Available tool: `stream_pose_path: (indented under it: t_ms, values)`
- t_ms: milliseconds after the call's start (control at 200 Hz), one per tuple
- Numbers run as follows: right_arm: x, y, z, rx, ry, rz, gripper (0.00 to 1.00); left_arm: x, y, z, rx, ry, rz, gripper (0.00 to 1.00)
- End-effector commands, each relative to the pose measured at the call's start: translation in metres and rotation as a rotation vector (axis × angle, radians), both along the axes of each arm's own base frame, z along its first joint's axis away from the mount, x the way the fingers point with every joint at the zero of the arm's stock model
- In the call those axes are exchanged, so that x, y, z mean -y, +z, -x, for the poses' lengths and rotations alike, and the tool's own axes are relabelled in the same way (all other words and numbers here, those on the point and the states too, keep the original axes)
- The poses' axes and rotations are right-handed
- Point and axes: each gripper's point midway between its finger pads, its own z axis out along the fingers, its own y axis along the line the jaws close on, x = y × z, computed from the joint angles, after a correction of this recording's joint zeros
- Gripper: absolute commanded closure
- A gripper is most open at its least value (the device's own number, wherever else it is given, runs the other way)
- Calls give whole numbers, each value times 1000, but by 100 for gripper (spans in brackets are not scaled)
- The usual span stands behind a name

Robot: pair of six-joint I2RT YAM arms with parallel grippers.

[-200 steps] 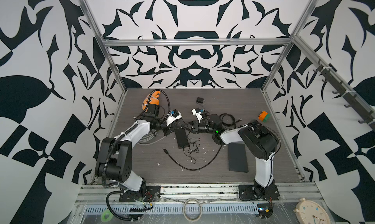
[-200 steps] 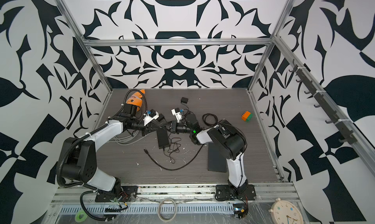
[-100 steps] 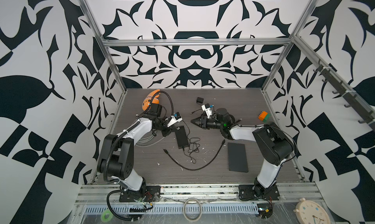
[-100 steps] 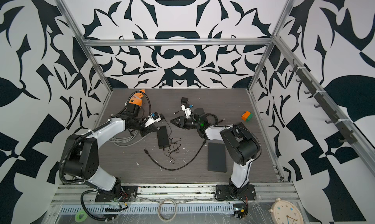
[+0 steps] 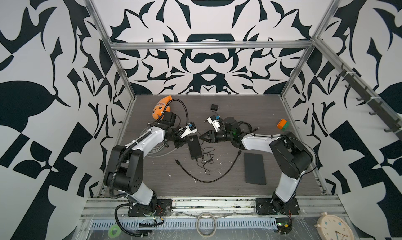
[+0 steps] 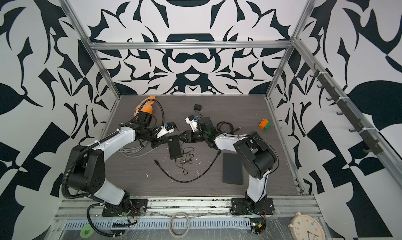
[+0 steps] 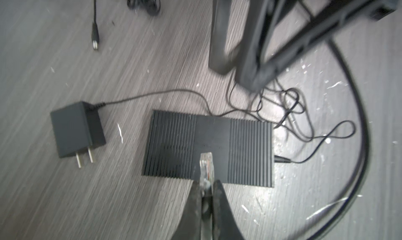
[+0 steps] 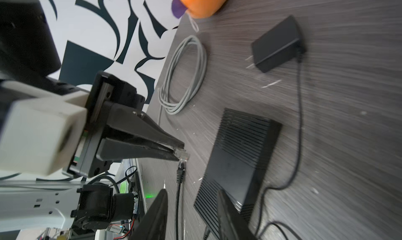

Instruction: Insert the plug into the switch port

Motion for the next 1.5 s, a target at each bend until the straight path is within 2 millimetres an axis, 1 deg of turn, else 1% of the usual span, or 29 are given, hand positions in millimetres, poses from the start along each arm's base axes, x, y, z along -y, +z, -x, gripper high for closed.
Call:
stream_pose_path:
  t_ms: [0,135,195,280,365,440,500,650,815,890,980,1110,1200,1345,1495]
  values:
    - [-5,19,-2,58,32,-21,59,11,18,16,-15,-56,92,94]
    - [-9,26,3,83,81,-64,59,14,26,20,-47,-80,132,94]
    - [-8,28,1,88,88,-66,58,13,31,19,-69,-82,144,94]
    - [3,29,-9,94,57,-61,59,11,39,18,-94,-84,168,94]
    - [18,31,-25,100,7,-55,59,11,45,20,-112,-94,198,94]
    - [24,31,-28,126,0,-41,59,9,49,22,-130,-97,223,94]
    - [23,32,-23,151,31,-38,59,10,53,23,-142,-101,248,94]
    - [18,35,-8,176,114,-98,59,11,62,23,-135,-113,273,95]
    - [13,40,-2,179,157,-156,59,14,74,26,-125,-132,303,95]
    - [9,48,3,186,181,-206,59,13,76,28,-120,-133,306,95]
    - [7,63,9,213,209,-264,59,12,76,29,-116,-133,296,95]
    - [2,74,14,225,222,-285,59,12,76,29,-120,-138,301,95]
    - [-5,73,21,216,245,-272,58,12,75,29,-121,-135,300,95]
    - [-14,64,23,196,243,-233,58,12,75,29,-118,-136,302,95]
    - [-20,65,26,197,258,-236,58,12,75,29,-117,-135,303,95]
